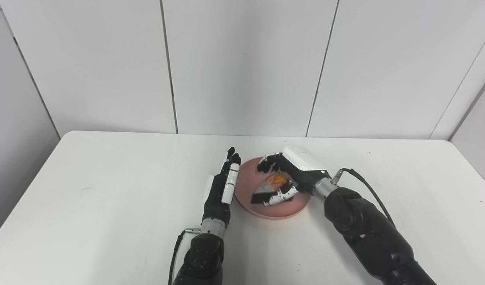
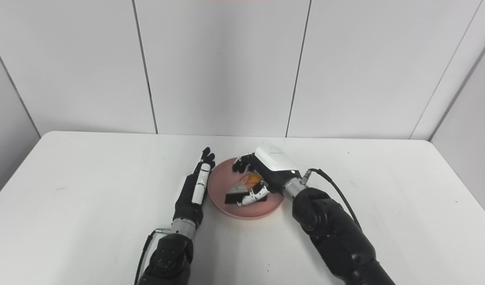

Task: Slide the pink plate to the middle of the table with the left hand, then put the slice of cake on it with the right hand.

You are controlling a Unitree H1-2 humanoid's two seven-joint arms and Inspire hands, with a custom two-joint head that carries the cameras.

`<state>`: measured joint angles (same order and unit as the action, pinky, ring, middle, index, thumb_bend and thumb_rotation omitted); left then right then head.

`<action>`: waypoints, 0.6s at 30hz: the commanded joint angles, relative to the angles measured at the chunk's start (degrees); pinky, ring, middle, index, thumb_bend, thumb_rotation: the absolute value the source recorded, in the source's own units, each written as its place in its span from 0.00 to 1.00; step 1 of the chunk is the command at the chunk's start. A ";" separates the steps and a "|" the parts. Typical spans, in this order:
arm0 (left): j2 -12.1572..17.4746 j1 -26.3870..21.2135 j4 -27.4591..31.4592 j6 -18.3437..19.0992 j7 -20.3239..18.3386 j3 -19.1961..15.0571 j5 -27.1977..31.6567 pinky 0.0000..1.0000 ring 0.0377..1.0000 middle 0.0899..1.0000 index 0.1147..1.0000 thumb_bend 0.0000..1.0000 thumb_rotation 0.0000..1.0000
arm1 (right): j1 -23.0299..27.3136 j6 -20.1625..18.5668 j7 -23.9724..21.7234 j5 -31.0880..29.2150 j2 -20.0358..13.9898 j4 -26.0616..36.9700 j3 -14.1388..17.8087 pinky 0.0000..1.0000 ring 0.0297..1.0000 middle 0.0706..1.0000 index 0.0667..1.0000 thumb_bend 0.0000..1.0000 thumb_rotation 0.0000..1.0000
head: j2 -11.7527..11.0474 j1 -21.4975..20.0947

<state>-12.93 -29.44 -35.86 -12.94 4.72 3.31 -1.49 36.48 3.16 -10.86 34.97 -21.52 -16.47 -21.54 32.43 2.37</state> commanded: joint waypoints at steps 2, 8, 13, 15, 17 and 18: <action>-0.05 1.50 -1.90 -0.56 -0.67 0.04 0.44 1.00 0.99 0.99 0.97 0.55 1.00 | 0.67 3.57 -0.35 -3.32 -1.57 4.16 2.44 0.97 0.99 0.99 0.85 0.78 0.42 | 0.10 -0.08; 0.05 1.37 -2.10 -0.65 -1.09 -0.27 1.10 0.99 0.99 0.98 0.97 0.55 1.00 | -3.51 3.71 -0.48 -6.73 -2.39 8.07 6.03 0.95 1.00 1.00 0.90 0.80 0.44 | 0.13 -0.13; -0.17 1.54 -1.65 -0.31 -0.57 -0.69 1.24 0.99 0.98 0.97 0.96 0.55 1.00 | -7.15 7.32 5.41 -9.58 -0.05 6.12 10.58 0.87 1.00 1.00 0.92 0.81 0.50 | 0.26 -0.12; -0.29 1.62 -1.53 -0.29 -0.12 -0.83 1.12 0.98 0.98 0.97 0.96 0.55 1.00 | -8.04 8.97 7.40 -10.80 0.90 4.77 12.05 0.85 1.00 1.00 0.94 0.82 0.52 | 0.26 -0.12; -0.18 1.69 -1.54 -0.59 0.01 -0.86 0.97 0.98 0.97 0.96 0.95 0.54 1.00 | -8.55 11.33 9.00 -12.70 2.01 2.84 13.42 0.90 1.00 1.00 0.99 0.79 0.56 | 0.15 -0.16; -0.13 1.72 -1.64 -0.85 -0.12 -0.97 1.17 0.98 0.97 0.96 0.96 0.54 1.00 | -9.09 11.81 10.00 -14.32 3.23 2.24 14.59 0.92 1.00 1.00 0.99 0.77 0.58 | 0.04 -0.18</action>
<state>-12.91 -29.51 -35.92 -13.09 4.41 2.46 -0.47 25.81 11.48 -3.50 22.92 -19.38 -15.09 -8.45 32.43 2.11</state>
